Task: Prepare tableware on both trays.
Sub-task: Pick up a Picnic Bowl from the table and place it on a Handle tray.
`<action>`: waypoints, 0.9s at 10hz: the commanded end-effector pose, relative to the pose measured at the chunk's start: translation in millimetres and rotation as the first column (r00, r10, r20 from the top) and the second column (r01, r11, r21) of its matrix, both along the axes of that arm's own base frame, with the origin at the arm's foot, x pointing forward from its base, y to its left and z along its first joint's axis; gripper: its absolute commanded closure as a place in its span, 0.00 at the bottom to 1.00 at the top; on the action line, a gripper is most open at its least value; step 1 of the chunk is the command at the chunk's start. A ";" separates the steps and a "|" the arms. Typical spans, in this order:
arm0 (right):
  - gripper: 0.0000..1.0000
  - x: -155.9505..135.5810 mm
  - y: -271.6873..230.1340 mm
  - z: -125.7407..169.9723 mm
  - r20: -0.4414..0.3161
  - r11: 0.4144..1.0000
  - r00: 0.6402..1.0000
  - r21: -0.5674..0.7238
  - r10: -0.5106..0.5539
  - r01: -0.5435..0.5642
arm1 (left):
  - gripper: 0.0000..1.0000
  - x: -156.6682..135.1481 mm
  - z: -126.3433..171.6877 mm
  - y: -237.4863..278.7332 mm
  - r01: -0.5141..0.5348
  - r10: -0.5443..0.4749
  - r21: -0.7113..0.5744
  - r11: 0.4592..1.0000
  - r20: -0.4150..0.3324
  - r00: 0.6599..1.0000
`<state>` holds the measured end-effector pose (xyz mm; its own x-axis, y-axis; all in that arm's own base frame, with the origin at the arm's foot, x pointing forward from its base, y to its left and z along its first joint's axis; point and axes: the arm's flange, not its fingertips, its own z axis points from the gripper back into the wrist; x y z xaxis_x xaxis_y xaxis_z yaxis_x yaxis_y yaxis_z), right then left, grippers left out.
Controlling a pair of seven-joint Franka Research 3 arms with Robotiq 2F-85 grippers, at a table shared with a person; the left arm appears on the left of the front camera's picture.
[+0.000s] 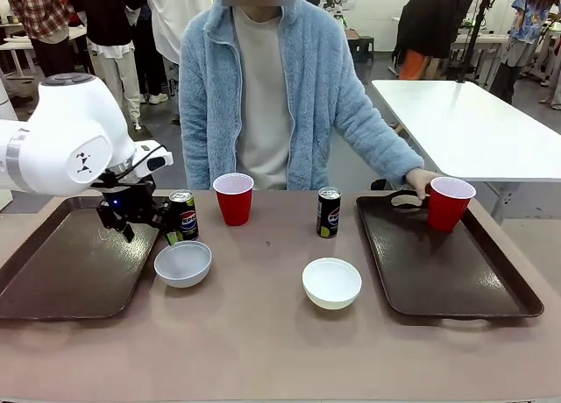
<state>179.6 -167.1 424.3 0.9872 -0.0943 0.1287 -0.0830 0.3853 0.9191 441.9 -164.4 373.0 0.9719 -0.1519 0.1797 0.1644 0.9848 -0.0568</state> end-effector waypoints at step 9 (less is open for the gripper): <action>0.00 1.9 -0.5 2.1 -0.004 1.000 1.000 0.009 -0.014 0.014 | 0.38 15.1 -25.2 -21.0 0.039 -0.034 0.036 0.999 -0.135 0.990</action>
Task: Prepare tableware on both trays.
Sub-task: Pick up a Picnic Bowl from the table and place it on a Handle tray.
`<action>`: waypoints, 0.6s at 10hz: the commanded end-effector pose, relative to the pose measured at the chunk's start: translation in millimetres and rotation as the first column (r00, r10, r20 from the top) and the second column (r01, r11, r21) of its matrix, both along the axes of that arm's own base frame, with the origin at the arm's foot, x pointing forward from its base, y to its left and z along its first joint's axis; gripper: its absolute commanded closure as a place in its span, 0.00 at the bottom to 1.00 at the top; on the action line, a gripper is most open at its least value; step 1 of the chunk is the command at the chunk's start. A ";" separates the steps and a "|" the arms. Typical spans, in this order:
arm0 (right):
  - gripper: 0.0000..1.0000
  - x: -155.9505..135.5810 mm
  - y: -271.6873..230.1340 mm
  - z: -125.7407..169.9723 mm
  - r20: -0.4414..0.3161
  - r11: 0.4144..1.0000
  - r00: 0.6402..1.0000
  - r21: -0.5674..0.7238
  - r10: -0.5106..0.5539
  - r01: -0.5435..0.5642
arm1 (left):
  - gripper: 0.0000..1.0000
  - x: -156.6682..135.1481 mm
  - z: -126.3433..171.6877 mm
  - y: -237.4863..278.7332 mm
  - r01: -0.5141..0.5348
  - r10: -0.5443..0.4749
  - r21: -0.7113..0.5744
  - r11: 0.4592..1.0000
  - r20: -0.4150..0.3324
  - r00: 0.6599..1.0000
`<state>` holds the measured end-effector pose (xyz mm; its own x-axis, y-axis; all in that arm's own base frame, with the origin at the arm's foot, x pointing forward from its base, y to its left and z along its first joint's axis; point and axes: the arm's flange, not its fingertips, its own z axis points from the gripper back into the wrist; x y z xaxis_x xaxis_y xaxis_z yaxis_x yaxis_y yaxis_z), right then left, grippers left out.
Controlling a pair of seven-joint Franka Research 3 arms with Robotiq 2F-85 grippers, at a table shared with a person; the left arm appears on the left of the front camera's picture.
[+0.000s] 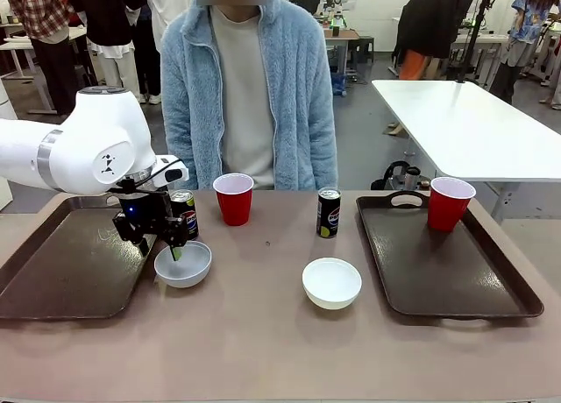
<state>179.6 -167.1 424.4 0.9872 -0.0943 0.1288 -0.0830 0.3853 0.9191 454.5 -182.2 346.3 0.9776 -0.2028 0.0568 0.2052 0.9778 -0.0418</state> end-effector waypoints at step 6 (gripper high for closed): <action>0.00 1.9 -0.5 2.1 -0.004 1.000 1.000 0.009 -0.014 0.014 | 0.96 1.0 -2.7 0.0 -0.018 0.017 -0.018 1.000 -0.051 0.999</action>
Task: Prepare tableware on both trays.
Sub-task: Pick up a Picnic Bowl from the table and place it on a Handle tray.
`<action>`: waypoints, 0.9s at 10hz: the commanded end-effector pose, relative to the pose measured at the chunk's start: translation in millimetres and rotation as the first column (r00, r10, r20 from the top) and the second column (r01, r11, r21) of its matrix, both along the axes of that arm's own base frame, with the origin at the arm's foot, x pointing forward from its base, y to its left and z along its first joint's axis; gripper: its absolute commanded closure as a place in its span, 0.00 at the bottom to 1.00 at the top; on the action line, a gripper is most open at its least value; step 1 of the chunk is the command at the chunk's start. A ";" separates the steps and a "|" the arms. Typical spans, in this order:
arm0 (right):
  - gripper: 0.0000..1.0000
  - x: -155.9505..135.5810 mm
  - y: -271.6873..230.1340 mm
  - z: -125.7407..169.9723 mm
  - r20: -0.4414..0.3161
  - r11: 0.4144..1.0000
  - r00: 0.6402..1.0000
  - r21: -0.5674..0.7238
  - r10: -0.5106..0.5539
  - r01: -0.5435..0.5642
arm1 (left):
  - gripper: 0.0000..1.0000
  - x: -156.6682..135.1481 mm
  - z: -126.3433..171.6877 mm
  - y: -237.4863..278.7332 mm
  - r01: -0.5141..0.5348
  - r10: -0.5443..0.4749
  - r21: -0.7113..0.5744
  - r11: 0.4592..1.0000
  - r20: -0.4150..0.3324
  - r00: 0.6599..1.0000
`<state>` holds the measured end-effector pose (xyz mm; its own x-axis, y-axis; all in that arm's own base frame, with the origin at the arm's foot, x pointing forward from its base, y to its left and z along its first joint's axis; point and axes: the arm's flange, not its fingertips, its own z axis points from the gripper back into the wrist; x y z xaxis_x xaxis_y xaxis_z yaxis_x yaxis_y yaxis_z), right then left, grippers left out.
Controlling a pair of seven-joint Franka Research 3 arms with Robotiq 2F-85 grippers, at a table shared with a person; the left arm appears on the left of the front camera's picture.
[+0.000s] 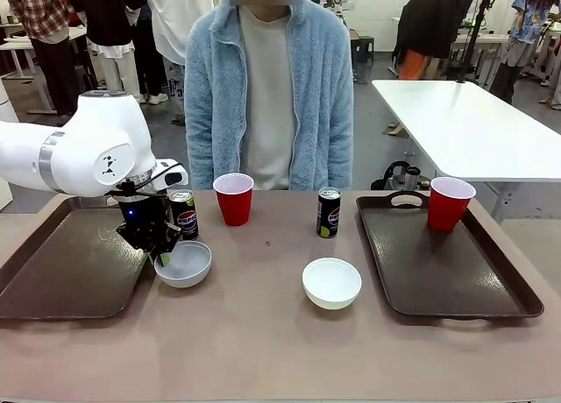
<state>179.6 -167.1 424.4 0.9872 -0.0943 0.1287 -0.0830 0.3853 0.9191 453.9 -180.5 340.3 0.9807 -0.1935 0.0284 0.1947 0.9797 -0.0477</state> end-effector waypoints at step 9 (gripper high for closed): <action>0.00 1.9 -0.5 2.1 -0.004 1.000 1.000 0.009 -0.014 0.014 | 1.00 -39.9 97.6 119.1 -0.152 0.163 -0.245 0.957 0.024 0.986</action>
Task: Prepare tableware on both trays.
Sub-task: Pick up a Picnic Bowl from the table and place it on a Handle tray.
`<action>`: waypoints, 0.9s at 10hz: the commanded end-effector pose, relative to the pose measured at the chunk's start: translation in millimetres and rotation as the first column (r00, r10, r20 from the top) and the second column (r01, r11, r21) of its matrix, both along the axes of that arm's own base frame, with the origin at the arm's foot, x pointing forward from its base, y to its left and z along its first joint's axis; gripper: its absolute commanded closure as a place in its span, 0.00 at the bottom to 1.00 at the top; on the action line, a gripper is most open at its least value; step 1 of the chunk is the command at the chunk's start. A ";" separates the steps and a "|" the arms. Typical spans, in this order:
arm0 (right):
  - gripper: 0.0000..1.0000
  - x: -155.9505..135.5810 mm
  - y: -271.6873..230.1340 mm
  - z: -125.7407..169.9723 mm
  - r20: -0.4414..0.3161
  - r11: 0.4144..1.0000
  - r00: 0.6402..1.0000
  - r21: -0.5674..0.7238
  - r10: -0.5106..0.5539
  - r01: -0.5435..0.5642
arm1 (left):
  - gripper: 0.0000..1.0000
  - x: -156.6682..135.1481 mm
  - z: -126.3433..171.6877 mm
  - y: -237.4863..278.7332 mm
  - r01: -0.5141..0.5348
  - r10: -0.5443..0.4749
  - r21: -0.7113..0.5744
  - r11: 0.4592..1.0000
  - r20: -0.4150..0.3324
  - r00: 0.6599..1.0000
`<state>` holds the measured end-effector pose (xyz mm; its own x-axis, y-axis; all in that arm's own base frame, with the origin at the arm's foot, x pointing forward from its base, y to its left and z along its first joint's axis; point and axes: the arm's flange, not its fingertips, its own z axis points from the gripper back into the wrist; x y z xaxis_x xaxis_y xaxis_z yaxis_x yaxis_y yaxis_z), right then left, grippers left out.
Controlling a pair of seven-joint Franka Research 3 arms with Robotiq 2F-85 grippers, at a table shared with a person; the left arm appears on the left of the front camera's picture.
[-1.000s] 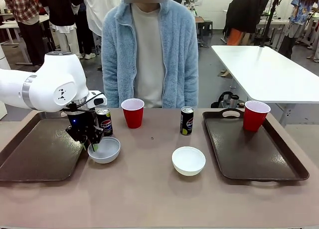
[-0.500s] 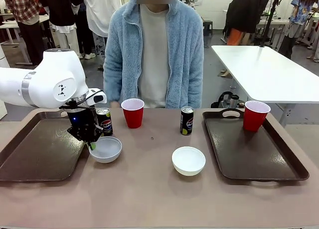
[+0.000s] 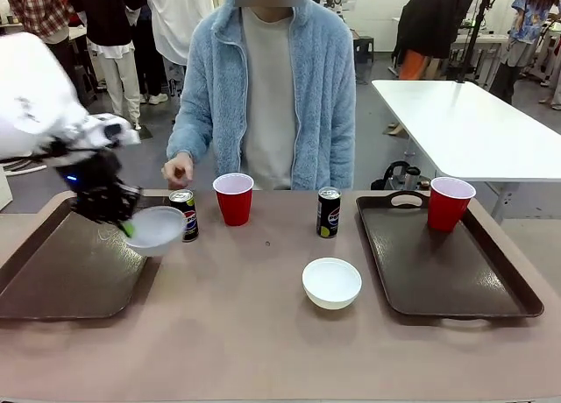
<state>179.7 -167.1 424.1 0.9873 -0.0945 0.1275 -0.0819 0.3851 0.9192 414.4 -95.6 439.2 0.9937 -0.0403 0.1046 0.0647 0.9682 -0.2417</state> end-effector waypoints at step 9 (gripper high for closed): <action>0.00 1.8 -0.4 2.3 -0.003 1.000 1.000 0.009 -0.014 0.014 | 1.00 26.4 -22.1 133.9 -0.192 0.195 0.173 0.966 0.000 0.981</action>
